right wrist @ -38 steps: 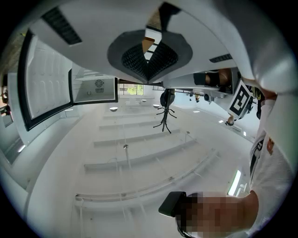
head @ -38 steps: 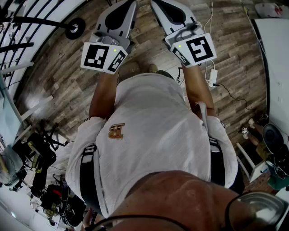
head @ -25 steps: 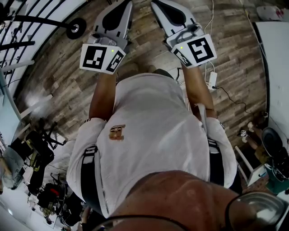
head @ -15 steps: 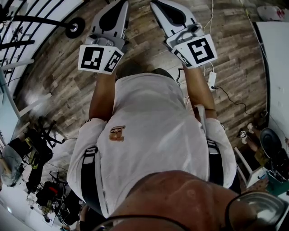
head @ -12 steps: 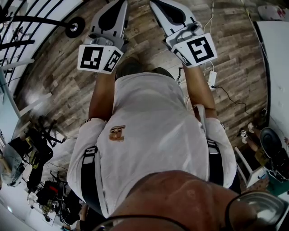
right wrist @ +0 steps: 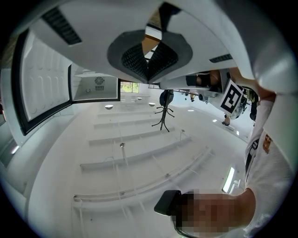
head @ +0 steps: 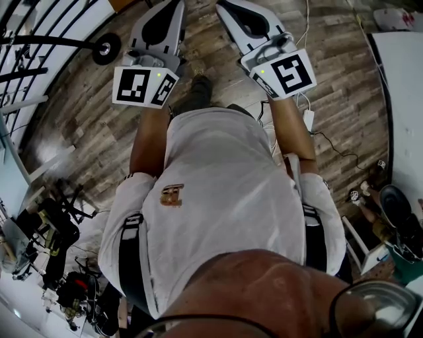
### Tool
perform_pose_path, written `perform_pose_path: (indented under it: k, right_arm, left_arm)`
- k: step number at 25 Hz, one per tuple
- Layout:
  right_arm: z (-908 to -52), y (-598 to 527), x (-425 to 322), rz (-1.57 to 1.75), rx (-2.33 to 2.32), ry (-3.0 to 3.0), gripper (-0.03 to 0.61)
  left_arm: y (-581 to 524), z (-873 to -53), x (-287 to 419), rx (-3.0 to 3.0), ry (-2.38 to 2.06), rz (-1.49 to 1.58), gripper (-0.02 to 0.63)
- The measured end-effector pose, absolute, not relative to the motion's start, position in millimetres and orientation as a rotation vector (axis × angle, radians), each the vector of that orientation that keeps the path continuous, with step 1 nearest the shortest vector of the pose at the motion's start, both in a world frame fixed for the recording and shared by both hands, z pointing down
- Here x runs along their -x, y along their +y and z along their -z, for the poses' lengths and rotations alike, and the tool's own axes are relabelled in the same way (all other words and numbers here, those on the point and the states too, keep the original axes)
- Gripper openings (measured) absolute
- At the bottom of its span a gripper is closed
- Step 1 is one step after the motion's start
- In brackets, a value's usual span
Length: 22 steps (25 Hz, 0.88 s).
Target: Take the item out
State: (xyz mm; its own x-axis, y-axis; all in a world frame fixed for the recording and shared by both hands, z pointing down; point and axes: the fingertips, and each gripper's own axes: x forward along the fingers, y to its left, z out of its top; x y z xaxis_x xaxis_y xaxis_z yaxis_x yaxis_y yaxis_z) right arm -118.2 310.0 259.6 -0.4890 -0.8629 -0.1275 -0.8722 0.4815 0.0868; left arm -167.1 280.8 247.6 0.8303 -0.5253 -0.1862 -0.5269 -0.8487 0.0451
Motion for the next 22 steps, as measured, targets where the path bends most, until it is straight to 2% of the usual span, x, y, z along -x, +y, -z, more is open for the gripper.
perform_pose_path:
  k: [11, 22]
  right_arm:
    - [-260.5, 188.5, 70.7, -0.244, 1.570, 2.667, 0.034]
    - [-274.1, 36.0, 66.2, -0.207, 1.589, 2.702, 0.034]
  left_arm:
    - [159.3, -250.1, 115.7, 2.968, 0.847, -0.288, 0.018]
    - [8.1, -270.0, 107.0, 2.991, 0.838, -0.247, 0.018]
